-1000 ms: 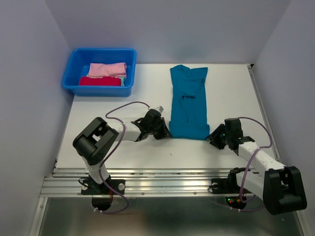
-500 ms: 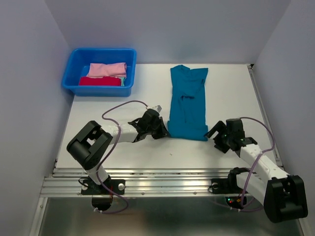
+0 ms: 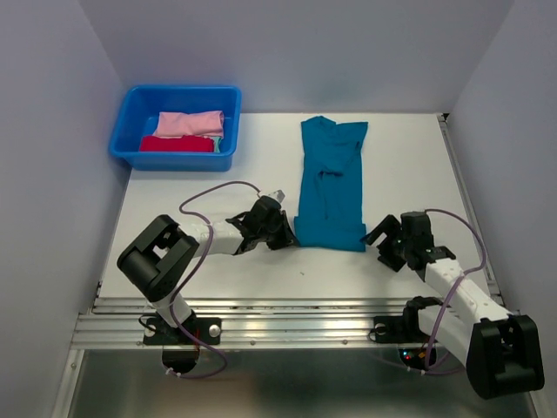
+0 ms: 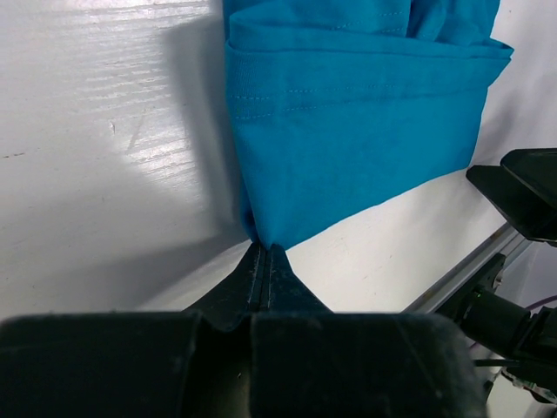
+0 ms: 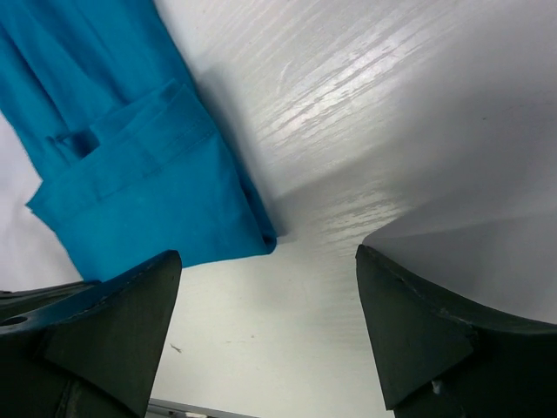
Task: Roll the t-shirts
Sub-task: Roll the T-shirt to the center of the board.
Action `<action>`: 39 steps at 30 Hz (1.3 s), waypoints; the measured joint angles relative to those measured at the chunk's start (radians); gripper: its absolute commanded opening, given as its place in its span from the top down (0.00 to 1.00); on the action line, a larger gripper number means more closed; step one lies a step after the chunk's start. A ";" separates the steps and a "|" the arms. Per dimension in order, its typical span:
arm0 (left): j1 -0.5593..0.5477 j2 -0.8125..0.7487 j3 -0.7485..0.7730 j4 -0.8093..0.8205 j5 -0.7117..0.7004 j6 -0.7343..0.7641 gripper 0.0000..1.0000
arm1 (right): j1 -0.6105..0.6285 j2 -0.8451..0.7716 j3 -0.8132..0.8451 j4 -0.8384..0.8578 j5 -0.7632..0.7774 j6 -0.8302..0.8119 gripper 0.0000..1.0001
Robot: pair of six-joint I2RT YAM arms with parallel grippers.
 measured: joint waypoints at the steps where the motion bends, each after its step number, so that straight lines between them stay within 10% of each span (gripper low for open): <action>1: 0.000 0.000 -0.002 0.000 0.000 0.000 1.00 | 0.002 -0.006 -0.010 0.015 -0.009 0.006 0.14; 24: 0.000 -0.037 -0.027 -0.019 -0.018 0.005 1.00 | 0.145 0.019 -0.092 0.200 0.014 0.177 0.44; 39: 0.000 -0.045 -0.027 -0.029 -0.021 0.009 1.00 | 0.150 0.016 -0.109 0.156 0.056 0.201 0.99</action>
